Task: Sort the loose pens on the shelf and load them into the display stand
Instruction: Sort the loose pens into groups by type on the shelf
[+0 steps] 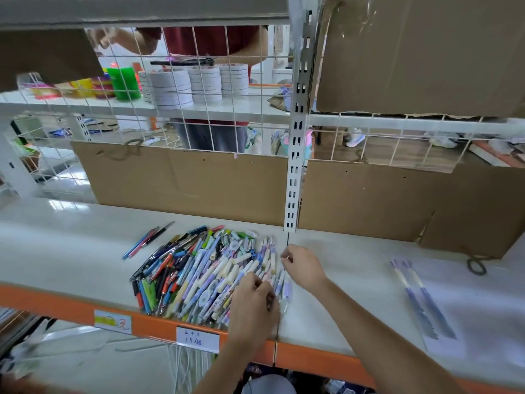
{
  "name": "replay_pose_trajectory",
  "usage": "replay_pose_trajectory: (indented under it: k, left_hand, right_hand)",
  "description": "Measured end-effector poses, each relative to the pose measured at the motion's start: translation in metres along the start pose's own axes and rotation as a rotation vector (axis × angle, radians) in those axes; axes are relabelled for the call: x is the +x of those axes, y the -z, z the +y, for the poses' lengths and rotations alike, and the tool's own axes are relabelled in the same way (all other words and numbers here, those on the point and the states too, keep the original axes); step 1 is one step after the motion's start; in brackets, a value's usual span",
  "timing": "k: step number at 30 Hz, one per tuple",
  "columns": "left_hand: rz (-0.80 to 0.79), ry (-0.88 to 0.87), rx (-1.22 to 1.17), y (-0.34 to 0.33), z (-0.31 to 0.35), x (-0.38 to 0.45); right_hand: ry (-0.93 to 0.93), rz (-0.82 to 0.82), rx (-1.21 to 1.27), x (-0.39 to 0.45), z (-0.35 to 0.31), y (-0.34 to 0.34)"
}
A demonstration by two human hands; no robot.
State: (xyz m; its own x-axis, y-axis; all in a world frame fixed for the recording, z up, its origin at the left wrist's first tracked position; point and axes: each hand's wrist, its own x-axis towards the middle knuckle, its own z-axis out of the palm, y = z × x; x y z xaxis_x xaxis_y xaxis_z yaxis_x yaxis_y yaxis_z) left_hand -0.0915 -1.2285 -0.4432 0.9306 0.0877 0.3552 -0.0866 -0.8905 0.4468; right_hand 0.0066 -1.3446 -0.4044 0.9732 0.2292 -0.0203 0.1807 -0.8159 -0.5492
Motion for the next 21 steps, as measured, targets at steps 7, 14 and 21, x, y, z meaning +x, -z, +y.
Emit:
replay_pose_trajectory:
  k: [7,14,21]
  left_hand:
    - [-0.013,0.01,-0.019,0.003,0.0,0.0]
    - [0.155,0.096,-0.073,0.003,-0.004,-0.003]
    - [0.126,0.163,0.009,0.0,-0.006,0.001]
  right_hand:
    - [-0.08,-0.168,-0.097,0.03,-0.02,-0.006]
    - [-0.158,-0.162,-0.002,0.018,-0.021,0.009]
    - [-0.157,0.072,0.411,-0.039,0.019,0.015]
